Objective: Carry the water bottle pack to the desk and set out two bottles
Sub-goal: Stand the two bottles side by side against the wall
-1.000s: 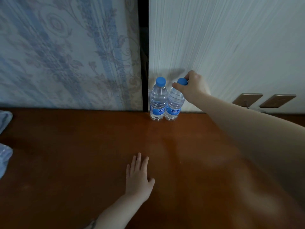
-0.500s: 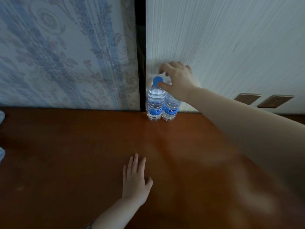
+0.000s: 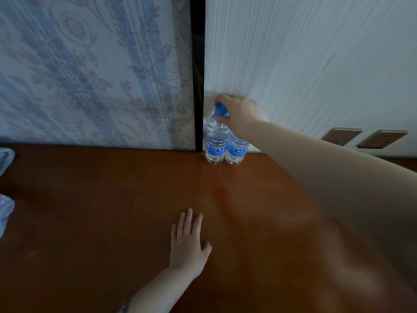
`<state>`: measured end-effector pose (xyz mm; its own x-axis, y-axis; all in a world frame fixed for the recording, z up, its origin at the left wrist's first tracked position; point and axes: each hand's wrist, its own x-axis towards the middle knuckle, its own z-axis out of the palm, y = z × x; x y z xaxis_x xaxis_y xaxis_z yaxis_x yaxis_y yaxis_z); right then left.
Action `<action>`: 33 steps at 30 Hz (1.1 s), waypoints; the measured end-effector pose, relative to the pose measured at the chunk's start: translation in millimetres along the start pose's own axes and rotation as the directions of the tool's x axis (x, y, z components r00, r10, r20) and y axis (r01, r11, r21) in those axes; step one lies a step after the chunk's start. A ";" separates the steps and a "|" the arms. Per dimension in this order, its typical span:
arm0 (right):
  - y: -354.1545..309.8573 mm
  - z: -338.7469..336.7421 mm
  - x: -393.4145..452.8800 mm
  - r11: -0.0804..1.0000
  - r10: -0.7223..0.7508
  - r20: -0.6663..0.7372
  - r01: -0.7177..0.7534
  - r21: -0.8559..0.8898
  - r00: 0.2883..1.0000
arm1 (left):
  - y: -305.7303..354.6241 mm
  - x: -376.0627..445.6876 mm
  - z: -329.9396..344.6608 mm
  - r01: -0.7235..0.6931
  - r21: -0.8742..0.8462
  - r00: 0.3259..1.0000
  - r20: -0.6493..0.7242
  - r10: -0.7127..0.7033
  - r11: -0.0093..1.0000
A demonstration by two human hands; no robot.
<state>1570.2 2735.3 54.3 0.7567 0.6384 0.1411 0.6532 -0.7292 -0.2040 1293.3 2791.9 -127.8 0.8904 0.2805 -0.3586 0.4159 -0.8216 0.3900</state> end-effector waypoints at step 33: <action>40.5 -15.6 -23.6 0.921 0.332 0.113 -0.348 0.174 0.937 | 0.2 -0.6 3.4 0.001 0.022 1.000 -0.009 -0.001 1.000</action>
<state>1579.3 2686.8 57.8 0.9224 0.3836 -0.0450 0.3340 -0.8507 -0.4059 1292.2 2789.9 -130.4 0.8915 0.2858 -0.3515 0.4128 -0.8320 0.3706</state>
